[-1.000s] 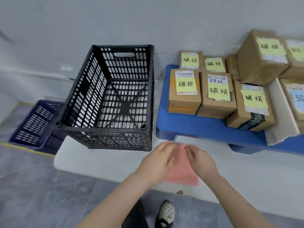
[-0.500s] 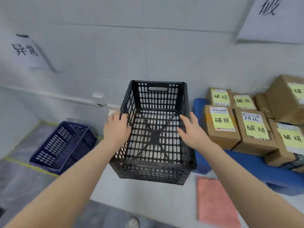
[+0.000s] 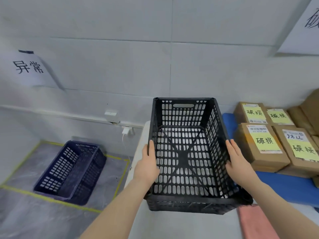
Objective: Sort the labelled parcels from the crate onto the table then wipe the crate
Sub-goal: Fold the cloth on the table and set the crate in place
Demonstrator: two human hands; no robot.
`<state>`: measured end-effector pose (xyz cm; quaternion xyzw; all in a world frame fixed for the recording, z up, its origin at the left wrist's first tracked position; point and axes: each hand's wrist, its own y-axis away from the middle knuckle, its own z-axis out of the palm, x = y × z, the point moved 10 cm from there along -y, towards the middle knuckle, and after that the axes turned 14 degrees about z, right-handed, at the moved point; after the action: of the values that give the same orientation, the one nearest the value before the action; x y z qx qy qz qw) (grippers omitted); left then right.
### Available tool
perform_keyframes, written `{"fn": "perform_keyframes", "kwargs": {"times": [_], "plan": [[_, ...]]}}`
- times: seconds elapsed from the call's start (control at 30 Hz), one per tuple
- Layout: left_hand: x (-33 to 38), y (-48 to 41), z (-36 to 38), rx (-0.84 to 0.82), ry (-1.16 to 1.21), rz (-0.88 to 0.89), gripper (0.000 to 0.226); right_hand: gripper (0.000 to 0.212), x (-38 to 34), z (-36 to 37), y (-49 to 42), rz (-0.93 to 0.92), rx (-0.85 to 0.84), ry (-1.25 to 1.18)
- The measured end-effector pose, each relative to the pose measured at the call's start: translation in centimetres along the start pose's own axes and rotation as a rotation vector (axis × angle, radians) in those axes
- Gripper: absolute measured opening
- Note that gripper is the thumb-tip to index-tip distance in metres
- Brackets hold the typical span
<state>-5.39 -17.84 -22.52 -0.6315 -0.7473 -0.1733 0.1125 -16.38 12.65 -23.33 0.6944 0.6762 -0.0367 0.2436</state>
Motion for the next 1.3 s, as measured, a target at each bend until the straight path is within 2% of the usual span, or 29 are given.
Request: {"fn": "perform_keyframes", "kwargs": {"times": [0.2,0.4,0.53,0.67,0.8,1.07,1.3], "plan": [[0.0,0.5,-0.2,-0.023,0.045,-0.034,0.085,0.076,0.0,-0.4,0.2,0.016,0.044,0.038],[-1.2,1.2,-0.9,-0.014,0.118,-0.011,0.081,0.081,-0.6,0.1,1.1,-0.002,0.027,-0.09],[-4.4,2.9,-3.4,0.045,0.102,0.016,0.079,0.079,-3.8,1.6,3.0,-0.043,0.033,-0.12],[-9.7,5.0,-7.0,0.138,0.126,0.028,0.075,0.084,-10.2,2.5,5.2,-0.115,0.06,-0.152],[-16.5,6.3,-11.7,0.213,0.108,0.021,0.074,0.079,-18.9,4.0,7.6,-0.197,0.107,-0.193],[-31.4,8.1,-22.0,0.261,-0.025,0.013,0.071,0.074,-35.5,10.8,11.0,-0.224,0.129,-0.222],[-40.5,9.6,-26.3,0.286,-0.065,-0.042,0.071,0.072,-45.6,14.3,12.5,-0.278,0.104,-0.215]]}}
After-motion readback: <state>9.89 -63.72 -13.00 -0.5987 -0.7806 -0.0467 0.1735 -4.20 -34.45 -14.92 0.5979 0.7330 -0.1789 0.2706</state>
